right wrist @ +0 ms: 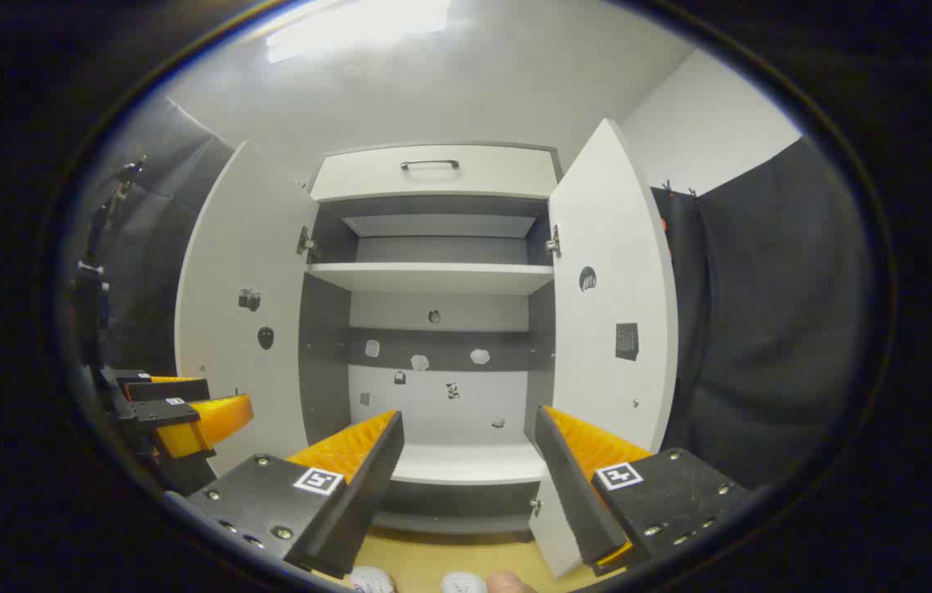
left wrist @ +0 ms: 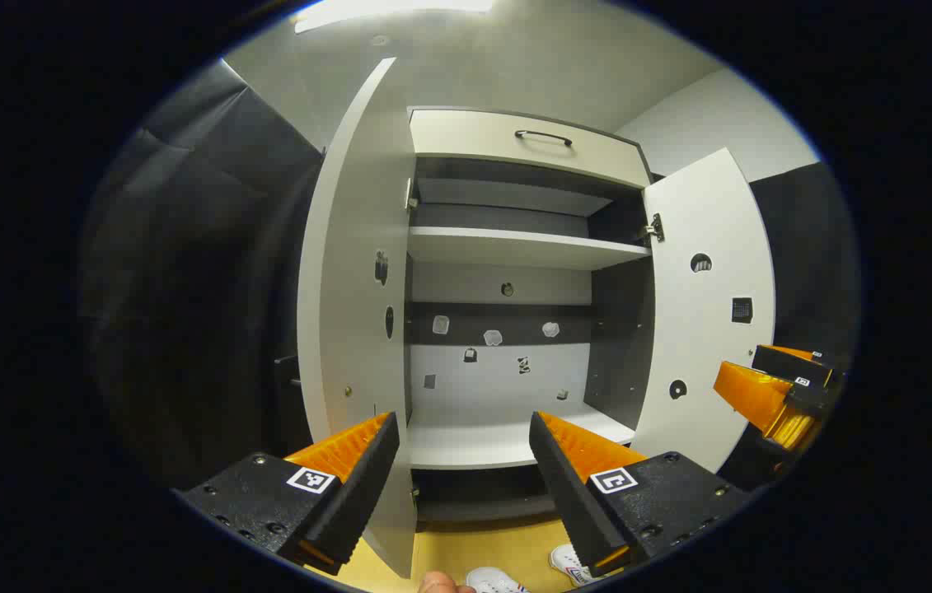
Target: Grab one shoe with the right hand and put it into the shoe cabinet, grab the other shoe with the left hand and put it into the shoe cabinet; then close the right door with the right hand and the left door with the left hand.
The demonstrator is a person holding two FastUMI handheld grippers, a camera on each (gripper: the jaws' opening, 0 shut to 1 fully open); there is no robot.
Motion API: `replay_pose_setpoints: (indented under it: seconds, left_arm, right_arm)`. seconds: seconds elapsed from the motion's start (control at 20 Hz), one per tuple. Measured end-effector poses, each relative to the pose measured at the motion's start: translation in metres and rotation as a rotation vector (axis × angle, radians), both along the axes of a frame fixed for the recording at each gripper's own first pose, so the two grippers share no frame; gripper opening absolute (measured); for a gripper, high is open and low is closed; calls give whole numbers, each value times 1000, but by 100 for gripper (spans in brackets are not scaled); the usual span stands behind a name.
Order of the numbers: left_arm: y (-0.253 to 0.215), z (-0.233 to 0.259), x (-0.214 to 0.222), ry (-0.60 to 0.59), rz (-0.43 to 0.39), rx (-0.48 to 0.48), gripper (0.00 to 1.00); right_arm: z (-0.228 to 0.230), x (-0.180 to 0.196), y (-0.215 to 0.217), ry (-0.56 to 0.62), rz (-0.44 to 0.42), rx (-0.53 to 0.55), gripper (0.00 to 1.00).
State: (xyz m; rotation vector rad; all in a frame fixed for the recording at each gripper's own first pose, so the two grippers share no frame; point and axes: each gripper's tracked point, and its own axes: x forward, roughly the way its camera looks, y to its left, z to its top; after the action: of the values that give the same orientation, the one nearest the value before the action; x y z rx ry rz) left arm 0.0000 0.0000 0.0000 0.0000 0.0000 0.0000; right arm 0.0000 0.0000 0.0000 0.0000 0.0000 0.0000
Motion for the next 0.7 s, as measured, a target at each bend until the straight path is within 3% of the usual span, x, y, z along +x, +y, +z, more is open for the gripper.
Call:
replay_pose_setpoints:
  seconds: [0.7]
  left_arm:
    - [-1,-8,0,22,32,3,96]
  right_arm:
    - [-4,11,-11,-17,-6,-45,93]
